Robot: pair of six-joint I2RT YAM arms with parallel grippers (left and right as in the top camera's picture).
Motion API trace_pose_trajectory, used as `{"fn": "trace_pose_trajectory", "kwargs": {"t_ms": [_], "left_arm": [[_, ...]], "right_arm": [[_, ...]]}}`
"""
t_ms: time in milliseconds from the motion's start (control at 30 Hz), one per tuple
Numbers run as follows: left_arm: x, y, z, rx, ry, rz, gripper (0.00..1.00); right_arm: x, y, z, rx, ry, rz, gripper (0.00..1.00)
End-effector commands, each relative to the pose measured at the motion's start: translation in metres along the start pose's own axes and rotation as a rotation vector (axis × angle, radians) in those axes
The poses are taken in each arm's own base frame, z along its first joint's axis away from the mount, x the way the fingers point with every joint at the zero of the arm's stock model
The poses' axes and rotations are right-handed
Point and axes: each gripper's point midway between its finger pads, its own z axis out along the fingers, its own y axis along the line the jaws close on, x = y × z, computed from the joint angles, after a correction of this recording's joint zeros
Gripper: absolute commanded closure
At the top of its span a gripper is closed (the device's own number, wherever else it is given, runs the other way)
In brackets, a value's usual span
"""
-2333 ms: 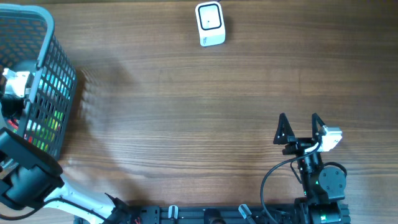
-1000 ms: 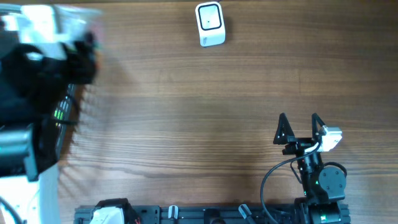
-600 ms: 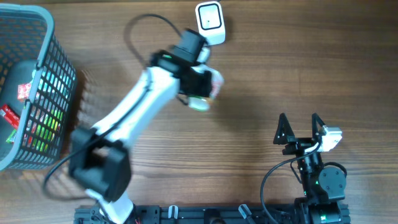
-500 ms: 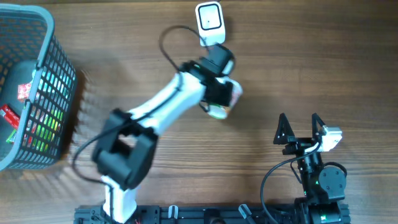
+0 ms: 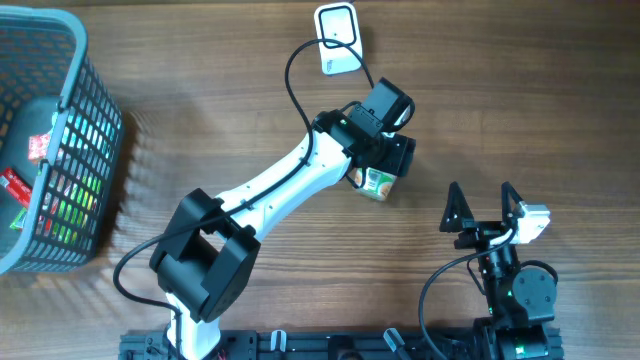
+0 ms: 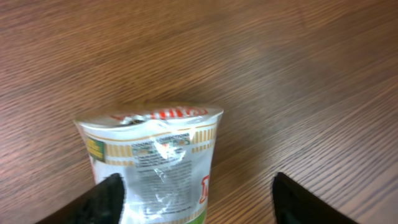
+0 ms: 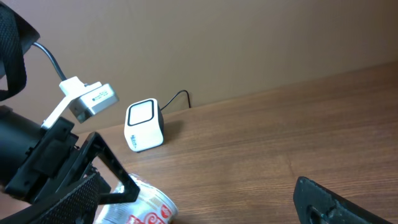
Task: Scan the item barcode
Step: 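Carry the white noodle cup out and set it upright mid-table, then release the cup and move the left gripper back into the basket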
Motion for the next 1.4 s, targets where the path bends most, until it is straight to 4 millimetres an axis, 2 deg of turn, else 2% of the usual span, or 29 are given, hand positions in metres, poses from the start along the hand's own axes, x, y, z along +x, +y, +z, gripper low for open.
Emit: {"fn": "trace_pose_trajectory", "kwargs": {"t_ms": [0, 67, 100, 133, 300, 333, 400, 433, 500, 567, 600, 633, 667, 700, 733, 767, 800, 867, 967, 1100, 1233, 1367], "left_arm": [[0.006, 0.010, 0.002, -0.044, 0.028, -0.009, 0.31], [0.016, 0.031, 0.004, -0.147, 0.054, -0.012, 0.30], [0.014, 0.040, 0.003, -0.200, 0.040, -0.010, 0.36], [0.012, 0.037, 0.003, -0.186, 0.035, -0.010, 0.43], [0.023, 0.036, 0.006, -0.174, 0.083, -0.018, 0.45], [0.025, 0.037, 0.007, -0.177, 0.091, -0.017, 0.44], [0.021, 0.036, 0.005, -0.173, 0.079, -0.012, 0.35], [0.009, 0.035, -0.006, -0.163, 0.046, 0.006, 0.31], [-0.018, 0.042, -0.036, -0.153, -0.041, -0.033, 0.31], [-0.027, 0.062, -0.056, -0.170, -0.071, -0.080, 0.35], [-0.024, 0.071, -0.058, -0.185, -0.053, -0.097, 0.39], [-0.013, 0.087, -0.056, -0.214, -0.003, -0.126, 0.44], [-0.001, 0.100, -0.050, -0.238, 0.051, -0.148, 0.46], [0.009, 0.108, -0.044, -0.252, 0.085, -0.160, 0.56], [0.020, 0.114, -0.031, -0.264, 0.121, -0.167, 0.77], [0.027, 0.118, -0.020, -0.268, 0.134, -0.167, 0.85], [0.032, 0.124, -0.002, -0.267, 0.134, -0.164, 0.96], [0.032, 0.128, 0.019, -0.245, 0.108, -0.166, 0.96], [0.040, 0.111, 0.043, -0.121, 0.152, -0.177, 0.96], [0.053, 0.113, 0.062, -0.115, 0.194, -0.183, 0.93], [0.058, 0.091, 0.064, 0.000, 0.229, -0.191, 0.91], [0.067, 0.079, 0.065, 0.001, 0.259, -0.209, 0.90]], "right_arm": [[-0.002, 0.002, 0.000, -0.014, -0.008, 0.007, 0.00], [-0.002, 0.002, 0.000, -0.014, -0.008, 0.007, 0.00], [-0.002, 0.002, 0.000, -0.014, -0.008, 0.007, 0.00], [-0.002, 0.002, 0.000, -0.014, -0.008, 0.007, 0.00], [-0.002, 0.002, 0.000, -0.015, -0.008, 0.007, 0.00], [-0.002, 0.002, 0.000, -0.015, -0.008, 0.007, 0.01], [-0.002, 0.002, 0.000, -0.014, -0.008, 0.007, 0.00], [-0.002, 0.002, 0.000, -0.014, -0.008, 0.007, 0.00], [-0.002, 0.002, 0.000, -0.014, -0.008, 0.007, 0.00], [-0.002, 0.002, 0.000, -0.014, -0.008, 0.007, 0.00], [-0.002, 0.002, 0.000, -0.014, -0.008, 0.007, 0.00], [-0.002, 0.002, 0.000, -0.014, -0.008, 0.007, 0.00], [-0.002, 0.002, 0.000, -0.014, -0.008, 0.007, 0.00], [-0.002, 0.002, 0.000, -0.014, -0.008, 0.007, 0.00], [-0.002, 0.002, 0.000, -0.014, -0.008, 0.007, 0.00], [-0.002, 0.002, 0.000, -0.014, -0.008, 0.007, 0.00], [-0.002, 0.002, 0.000, -0.015, -0.008, 0.007, 0.00], [-0.002, 0.002, 0.000, -0.015, -0.008, 0.007, 0.00], [-0.002, 0.002, 0.000, -0.014, -0.008, 0.007, 0.00], [-0.002, 0.002, 0.000, -0.015, -0.008, 0.007, 0.00], [-0.002, 0.002, 0.000, -0.014, -0.008, 0.007, 0.00], [-0.002, 0.002, 0.000, -0.014, -0.008, 0.007, 0.00]]}}
